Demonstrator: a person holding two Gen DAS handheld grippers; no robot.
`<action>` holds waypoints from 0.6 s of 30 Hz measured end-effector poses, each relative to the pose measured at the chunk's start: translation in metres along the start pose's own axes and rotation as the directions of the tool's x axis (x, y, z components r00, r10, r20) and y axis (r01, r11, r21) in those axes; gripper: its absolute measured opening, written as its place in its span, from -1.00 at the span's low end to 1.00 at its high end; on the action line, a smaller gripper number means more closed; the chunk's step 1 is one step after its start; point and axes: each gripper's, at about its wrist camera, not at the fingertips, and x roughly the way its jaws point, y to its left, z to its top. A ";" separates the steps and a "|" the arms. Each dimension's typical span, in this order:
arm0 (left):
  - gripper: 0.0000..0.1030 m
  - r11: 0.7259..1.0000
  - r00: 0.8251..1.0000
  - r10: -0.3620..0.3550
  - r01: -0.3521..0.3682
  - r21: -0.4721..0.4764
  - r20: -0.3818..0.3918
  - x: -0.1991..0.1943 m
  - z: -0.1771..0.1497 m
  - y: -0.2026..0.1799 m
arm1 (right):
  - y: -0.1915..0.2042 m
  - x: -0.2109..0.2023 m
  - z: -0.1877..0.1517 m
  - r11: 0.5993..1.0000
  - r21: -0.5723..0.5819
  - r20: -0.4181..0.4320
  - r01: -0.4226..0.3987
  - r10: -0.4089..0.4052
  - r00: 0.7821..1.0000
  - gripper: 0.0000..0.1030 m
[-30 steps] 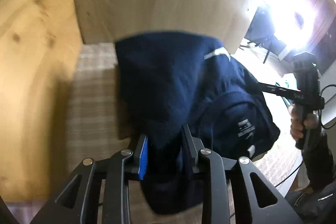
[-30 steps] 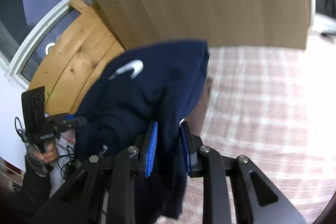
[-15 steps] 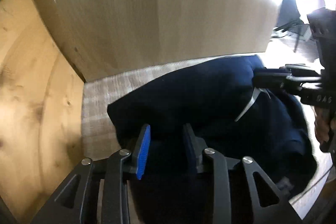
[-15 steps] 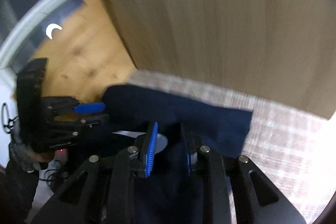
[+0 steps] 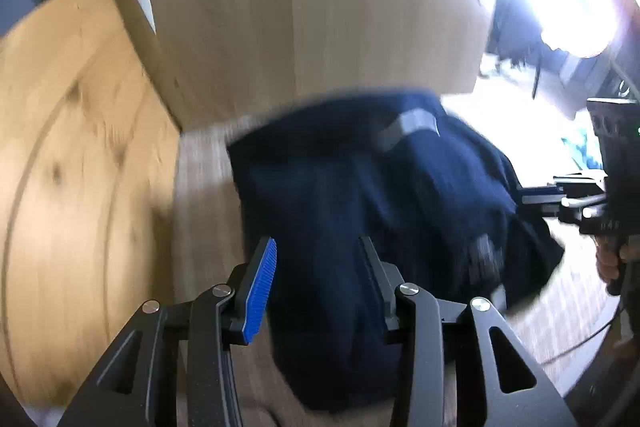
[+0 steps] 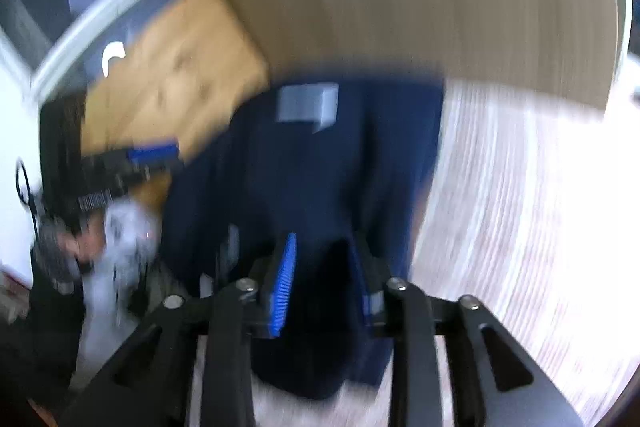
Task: Fold clothes
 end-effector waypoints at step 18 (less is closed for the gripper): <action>-0.27 0.998 0.997 0.013 -0.018 -0.061 -0.071 0.004 -0.076 -0.022 | 0.053 -0.024 -0.060 0.969 -0.155 -0.004 0.190 -0.193 0.981 0.00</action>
